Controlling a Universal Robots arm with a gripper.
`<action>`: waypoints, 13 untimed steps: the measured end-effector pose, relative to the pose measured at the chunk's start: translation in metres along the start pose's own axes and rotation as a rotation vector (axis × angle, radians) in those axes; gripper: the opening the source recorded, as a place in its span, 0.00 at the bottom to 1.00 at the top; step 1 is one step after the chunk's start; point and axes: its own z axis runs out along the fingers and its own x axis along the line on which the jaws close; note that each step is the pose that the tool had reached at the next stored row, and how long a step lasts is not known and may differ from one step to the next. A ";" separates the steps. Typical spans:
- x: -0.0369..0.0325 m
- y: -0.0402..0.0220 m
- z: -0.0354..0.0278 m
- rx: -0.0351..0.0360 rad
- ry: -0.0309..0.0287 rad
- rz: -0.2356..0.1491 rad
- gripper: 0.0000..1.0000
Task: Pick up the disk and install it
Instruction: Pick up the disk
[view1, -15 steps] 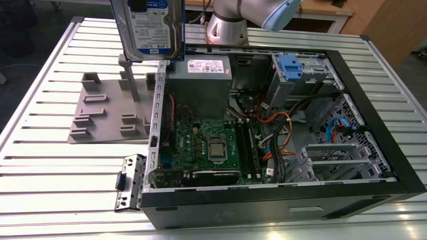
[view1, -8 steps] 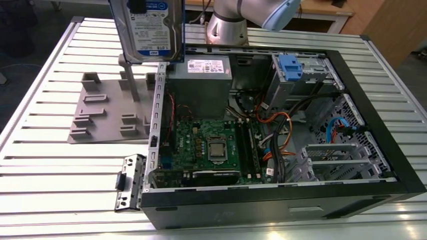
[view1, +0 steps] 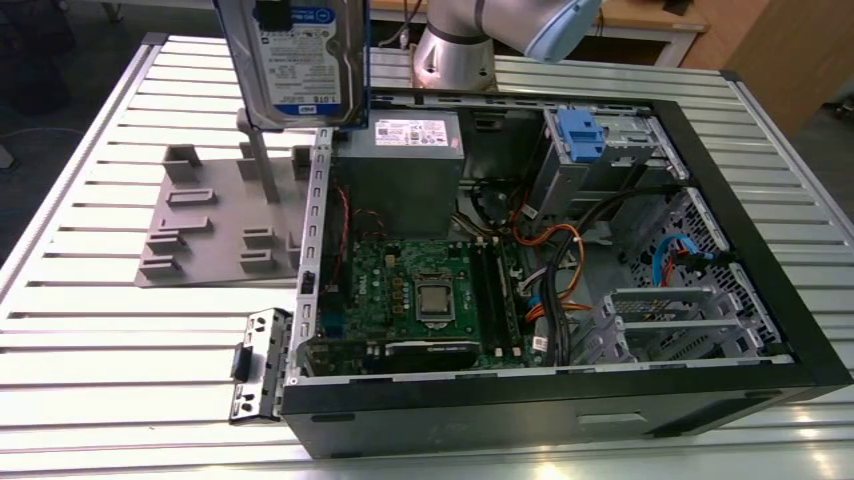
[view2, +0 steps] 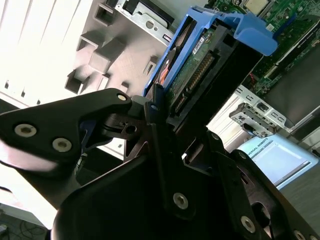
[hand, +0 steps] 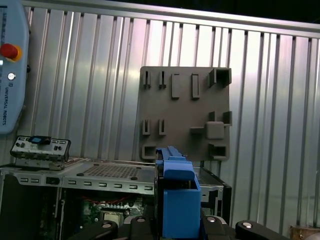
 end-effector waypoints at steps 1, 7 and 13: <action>0.0007 0.0000 0.0000 0.0000 0.0000 0.000 0.36; 0.0046 0.0003 0.0000 0.0001 -0.0001 0.000 0.36; 0.0088 0.0005 -0.0001 0.0000 0.0000 0.000 0.36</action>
